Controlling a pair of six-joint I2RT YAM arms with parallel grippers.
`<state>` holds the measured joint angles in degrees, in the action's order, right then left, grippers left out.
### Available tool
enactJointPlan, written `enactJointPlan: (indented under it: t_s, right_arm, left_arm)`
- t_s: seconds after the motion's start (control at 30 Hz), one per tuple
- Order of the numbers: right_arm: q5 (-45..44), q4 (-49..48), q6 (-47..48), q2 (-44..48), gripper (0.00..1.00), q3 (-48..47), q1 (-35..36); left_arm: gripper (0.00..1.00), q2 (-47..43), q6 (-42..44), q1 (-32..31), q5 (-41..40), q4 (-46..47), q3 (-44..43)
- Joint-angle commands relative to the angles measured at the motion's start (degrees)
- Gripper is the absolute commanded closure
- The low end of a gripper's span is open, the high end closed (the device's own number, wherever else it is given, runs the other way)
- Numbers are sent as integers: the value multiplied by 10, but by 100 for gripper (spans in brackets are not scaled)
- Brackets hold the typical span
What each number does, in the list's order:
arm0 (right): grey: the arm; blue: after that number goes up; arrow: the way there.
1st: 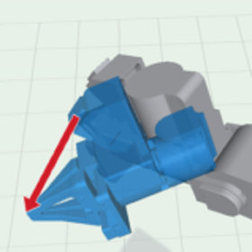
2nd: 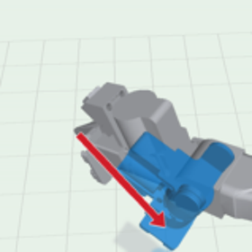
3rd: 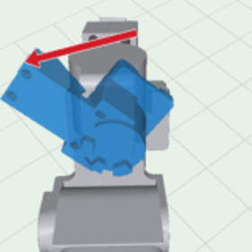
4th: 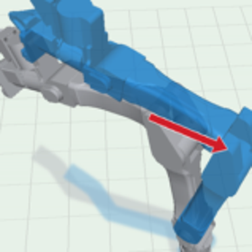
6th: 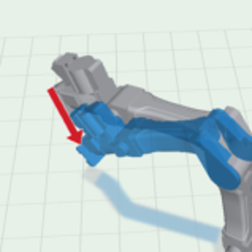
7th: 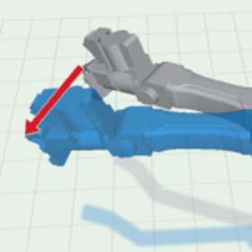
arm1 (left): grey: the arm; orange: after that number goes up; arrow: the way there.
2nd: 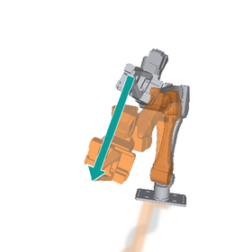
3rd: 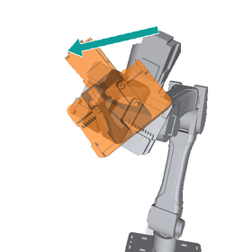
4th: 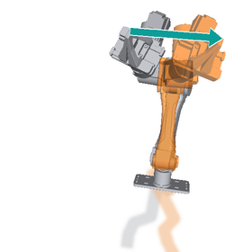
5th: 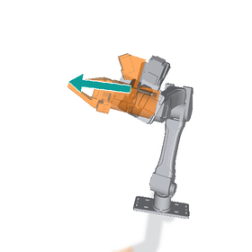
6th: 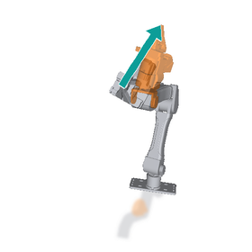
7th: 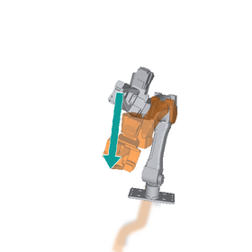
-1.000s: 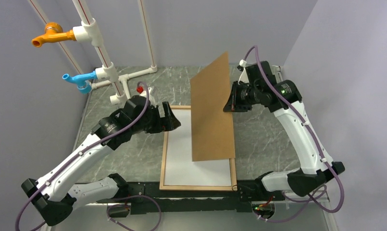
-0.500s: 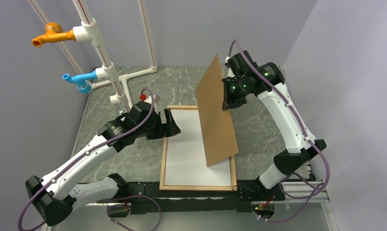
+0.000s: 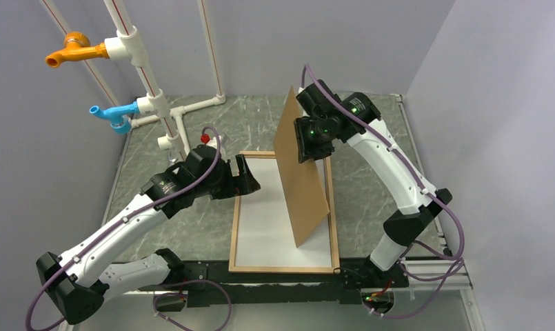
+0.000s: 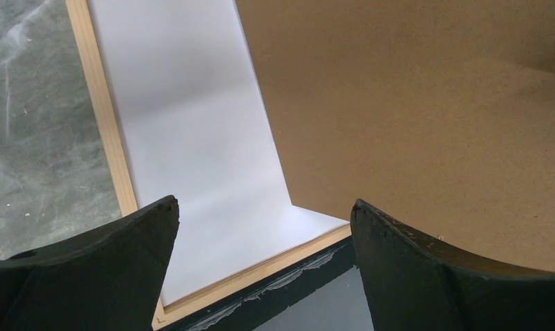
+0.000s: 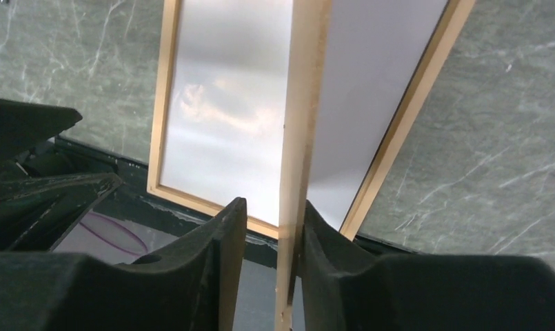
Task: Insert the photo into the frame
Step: Turn over the photo frame item on the photo frame.
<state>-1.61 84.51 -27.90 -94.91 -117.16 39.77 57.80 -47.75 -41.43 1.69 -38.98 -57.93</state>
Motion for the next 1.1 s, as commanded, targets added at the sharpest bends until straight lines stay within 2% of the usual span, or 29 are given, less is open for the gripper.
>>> enactJointPlan:
  t_s: [0.0, 0.13, 0.3, 0.47, 0.8, 1.07]
  right_arm:
    - [-13, 14, -17, -17, 58, -45, 22]
    - [-11, 14, -22, -30, 40, -61, 41]
    - [5, 11, -25, -34, 24, -103, 56]
    - [63, -47, -31, -1, 11, -93, 56]
    - [149, -182, -59, 78, 7, 34, 55]
    - [200, -249, -74, 111, 6, 103, 55]
  left_arm:
    - [2, -15, -7, -2, 2, 26, 2]
    - [2, -14, -5, -2, -2, 19, -1]
    - [1, -25, -11, -2, -10, 15, -3]
    - [1, -63, -21, -2, 1, 70, 27]
    - [1, -154, -63, -1, 35, 259, 123]
    - [1, -129, -82, -1, 99, 363, 145]
